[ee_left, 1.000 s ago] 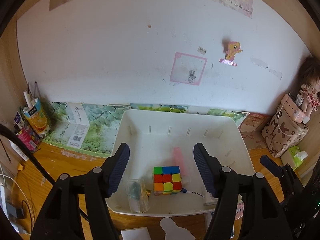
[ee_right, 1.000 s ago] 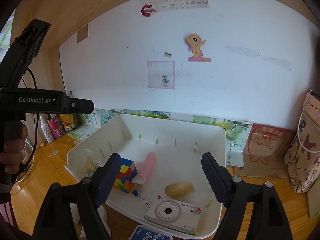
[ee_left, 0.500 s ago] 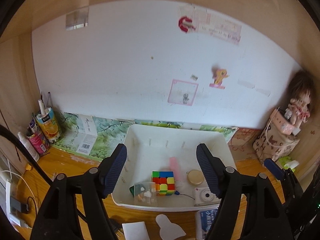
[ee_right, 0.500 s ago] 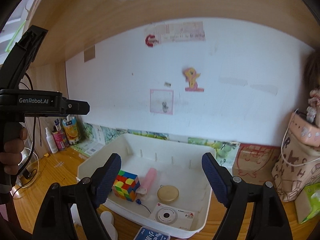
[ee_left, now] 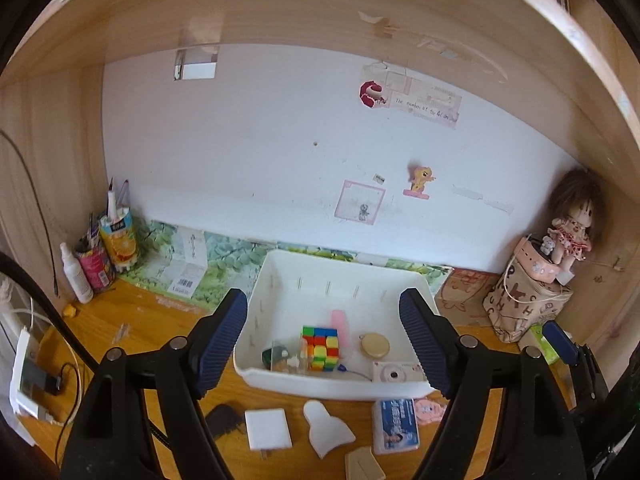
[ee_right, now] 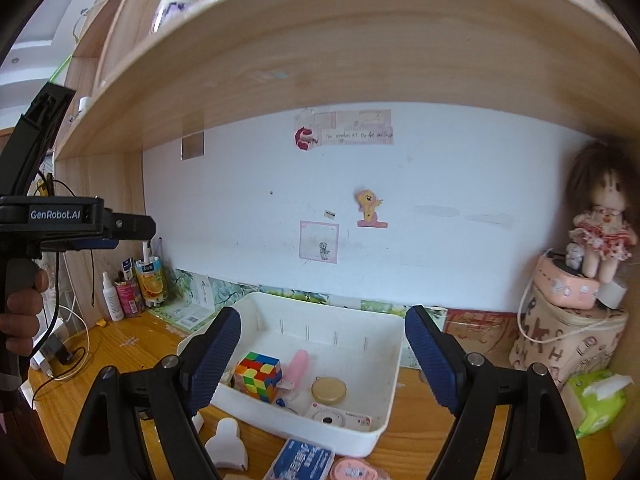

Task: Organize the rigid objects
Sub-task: 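Withdraw both tools from the basket toward the remaining items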

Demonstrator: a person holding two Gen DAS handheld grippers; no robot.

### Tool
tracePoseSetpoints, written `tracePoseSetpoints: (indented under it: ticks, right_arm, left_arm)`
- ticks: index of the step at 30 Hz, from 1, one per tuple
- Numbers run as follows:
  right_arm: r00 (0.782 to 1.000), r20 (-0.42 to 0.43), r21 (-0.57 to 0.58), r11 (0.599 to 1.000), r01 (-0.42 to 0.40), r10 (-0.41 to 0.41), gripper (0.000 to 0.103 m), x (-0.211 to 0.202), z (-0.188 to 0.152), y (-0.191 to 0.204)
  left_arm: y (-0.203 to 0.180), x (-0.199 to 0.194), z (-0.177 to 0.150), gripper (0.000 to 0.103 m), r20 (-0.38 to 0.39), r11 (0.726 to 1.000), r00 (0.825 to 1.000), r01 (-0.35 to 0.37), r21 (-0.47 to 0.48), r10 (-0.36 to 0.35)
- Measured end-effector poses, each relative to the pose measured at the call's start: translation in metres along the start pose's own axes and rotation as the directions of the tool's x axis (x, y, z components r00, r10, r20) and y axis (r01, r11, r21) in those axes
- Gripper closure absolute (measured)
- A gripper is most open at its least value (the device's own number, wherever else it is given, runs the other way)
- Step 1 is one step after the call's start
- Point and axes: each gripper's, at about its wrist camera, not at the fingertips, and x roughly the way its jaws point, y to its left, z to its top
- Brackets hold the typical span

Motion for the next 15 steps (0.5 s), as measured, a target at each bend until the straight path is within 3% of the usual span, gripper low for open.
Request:
tracePoseSetpoints:
  ticks: [9,15]
  right_arm:
    - [0.997,-0.052,0.008,0.999,0.051,-0.051,0.018,-0.045,-0.023,0.006]
    - [0.991,-0.105,0.026,0.996,0.082,-0.079,0.018,-0.067,-0.042,0.009]
  left_arm:
    - [0.008,-0.015,-0.036,0.022,-0.098,0.997,0.995,0.028,-0.067,-0.034]
    - [0.006,-0.014,-0.059,0.022,-0.210,0.996,0.976,0.038,-0.080,-0.054]
